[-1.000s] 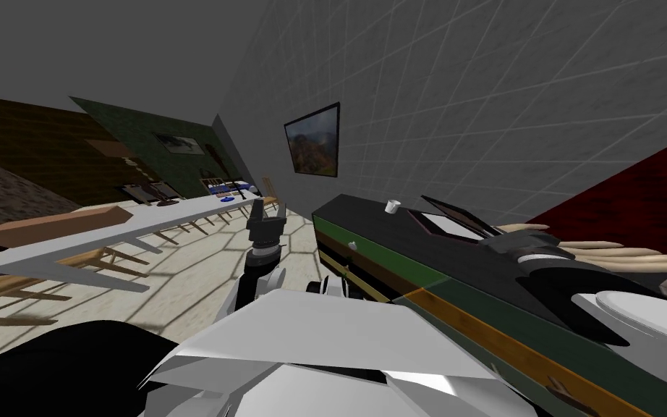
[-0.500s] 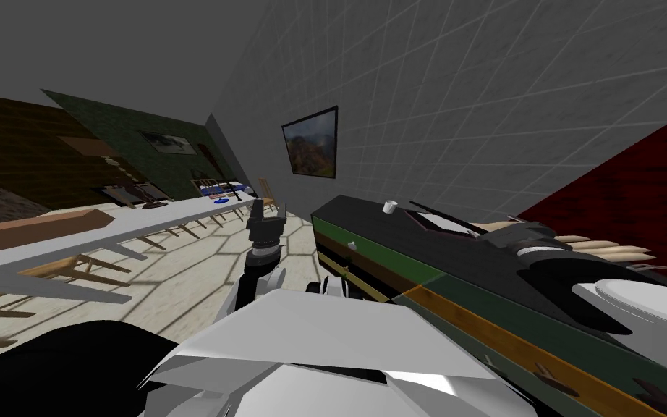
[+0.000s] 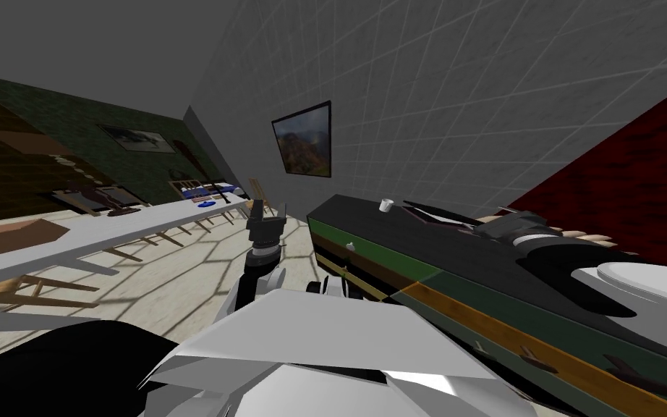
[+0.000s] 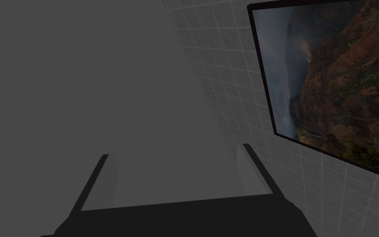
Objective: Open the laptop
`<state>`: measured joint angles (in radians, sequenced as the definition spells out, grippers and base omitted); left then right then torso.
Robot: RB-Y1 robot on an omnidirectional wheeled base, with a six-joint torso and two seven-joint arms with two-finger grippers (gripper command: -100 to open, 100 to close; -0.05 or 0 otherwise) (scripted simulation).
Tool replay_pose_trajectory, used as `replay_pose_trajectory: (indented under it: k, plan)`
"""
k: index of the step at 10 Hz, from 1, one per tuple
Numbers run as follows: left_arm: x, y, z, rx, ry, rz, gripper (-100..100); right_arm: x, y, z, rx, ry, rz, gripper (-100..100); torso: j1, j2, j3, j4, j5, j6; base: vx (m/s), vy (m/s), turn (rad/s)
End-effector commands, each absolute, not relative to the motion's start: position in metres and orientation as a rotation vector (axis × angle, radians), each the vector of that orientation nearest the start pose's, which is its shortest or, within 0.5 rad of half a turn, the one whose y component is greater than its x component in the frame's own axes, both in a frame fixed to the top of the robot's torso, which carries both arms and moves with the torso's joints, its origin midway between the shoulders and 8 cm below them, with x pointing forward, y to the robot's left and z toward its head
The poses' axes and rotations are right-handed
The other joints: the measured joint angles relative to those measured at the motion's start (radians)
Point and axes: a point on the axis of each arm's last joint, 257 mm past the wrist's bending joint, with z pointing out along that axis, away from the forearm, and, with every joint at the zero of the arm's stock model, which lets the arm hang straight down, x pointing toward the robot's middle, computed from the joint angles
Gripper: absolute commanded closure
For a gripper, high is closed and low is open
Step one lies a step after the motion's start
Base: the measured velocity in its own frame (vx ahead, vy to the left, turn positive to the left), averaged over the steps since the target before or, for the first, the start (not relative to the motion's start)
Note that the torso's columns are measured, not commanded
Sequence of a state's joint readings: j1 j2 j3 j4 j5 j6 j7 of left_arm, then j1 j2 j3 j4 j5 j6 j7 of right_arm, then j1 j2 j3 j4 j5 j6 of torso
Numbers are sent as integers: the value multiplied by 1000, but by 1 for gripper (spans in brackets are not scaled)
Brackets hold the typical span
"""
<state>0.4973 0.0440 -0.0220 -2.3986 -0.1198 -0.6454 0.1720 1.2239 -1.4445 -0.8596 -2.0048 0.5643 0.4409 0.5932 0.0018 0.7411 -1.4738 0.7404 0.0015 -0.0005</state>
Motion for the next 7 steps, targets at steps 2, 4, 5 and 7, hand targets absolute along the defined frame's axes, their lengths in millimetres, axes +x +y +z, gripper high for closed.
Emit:
replay_pose_trajectory:
  k: [2,4,5,7]
  plan:
    - [292,237,96,-390,513,-1476,0,391,-616,42,-738,1589,-1247,0,0,-1,-1,-1,0,0,4,5,-11]
    - [292,237,96,-390,513,-1476,0,391,-616,40,-740,1594,-1244,0,-1,-2,-2,-1,0,1,0,0,0]
    - [292,237,96,-390,513,-1476,0,391,-616,39,-741,1595,-1243,0,0,-2,-2,-2,0,1,0,0,0]
    - [292,237,96,-390,513,-1476,0,391,-616,39,-741,1595,-1243,0,-2,-3,-2,-2,-1,0,0,0,0]
